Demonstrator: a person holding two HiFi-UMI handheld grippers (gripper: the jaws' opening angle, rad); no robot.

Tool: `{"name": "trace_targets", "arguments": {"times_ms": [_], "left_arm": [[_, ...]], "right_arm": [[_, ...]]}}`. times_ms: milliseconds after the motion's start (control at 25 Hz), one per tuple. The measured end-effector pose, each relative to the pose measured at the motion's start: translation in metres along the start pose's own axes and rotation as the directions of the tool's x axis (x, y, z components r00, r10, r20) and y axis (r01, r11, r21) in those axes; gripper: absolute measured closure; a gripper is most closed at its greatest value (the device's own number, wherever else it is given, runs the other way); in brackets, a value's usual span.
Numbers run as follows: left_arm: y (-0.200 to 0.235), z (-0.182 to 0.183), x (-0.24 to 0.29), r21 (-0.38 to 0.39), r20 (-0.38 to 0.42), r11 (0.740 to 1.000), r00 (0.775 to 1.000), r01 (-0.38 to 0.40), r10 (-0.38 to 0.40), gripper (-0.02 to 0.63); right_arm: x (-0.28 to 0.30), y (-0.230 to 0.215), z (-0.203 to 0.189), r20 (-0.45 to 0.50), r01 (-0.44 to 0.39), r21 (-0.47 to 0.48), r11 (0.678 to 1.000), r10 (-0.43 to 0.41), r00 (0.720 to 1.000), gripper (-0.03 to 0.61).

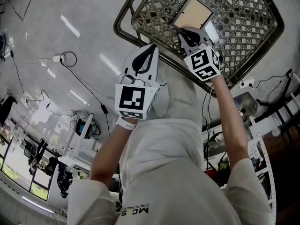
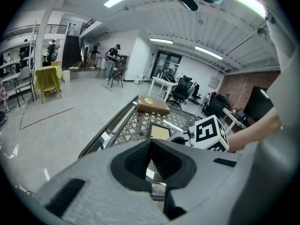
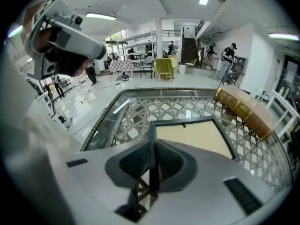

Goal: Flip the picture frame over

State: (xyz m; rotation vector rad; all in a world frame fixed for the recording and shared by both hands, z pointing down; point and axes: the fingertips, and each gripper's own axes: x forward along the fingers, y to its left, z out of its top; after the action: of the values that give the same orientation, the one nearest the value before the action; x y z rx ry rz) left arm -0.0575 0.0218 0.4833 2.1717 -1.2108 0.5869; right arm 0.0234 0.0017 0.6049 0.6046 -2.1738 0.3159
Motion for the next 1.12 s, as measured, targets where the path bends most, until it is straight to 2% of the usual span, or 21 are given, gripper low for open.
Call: {"name": "trace_targets", "arguments": {"times_ms": [160, 640, 1120], "left_arm": [[0.002, -0.003, -0.003, 0.003, -0.005, 1.0, 1.0, -0.002, 0.002, 0.589], [0.006, -0.001, -0.007, 0.008, 0.004, 1.0, 1.0, -0.001, 0.001, 0.589], [0.01, 0.004, -0.008, 0.0, 0.019, 1.0, 1.0, -0.018, 0.018, 0.589]], "right_arm": [[0.001, 0.001, 0.001, -0.012, -0.001, -0.008, 1.0, 0.001, 1.0, 0.523], [-0.003, 0.003, 0.002, -0.004, -0.017, 0.054, 0.998, 0.017, 1.0, 0.523], [-0.025, 0.009, 0.011, 0.063, -0.081, 0.17, 0.982, 0.072, 0.995, 0.525]]}}
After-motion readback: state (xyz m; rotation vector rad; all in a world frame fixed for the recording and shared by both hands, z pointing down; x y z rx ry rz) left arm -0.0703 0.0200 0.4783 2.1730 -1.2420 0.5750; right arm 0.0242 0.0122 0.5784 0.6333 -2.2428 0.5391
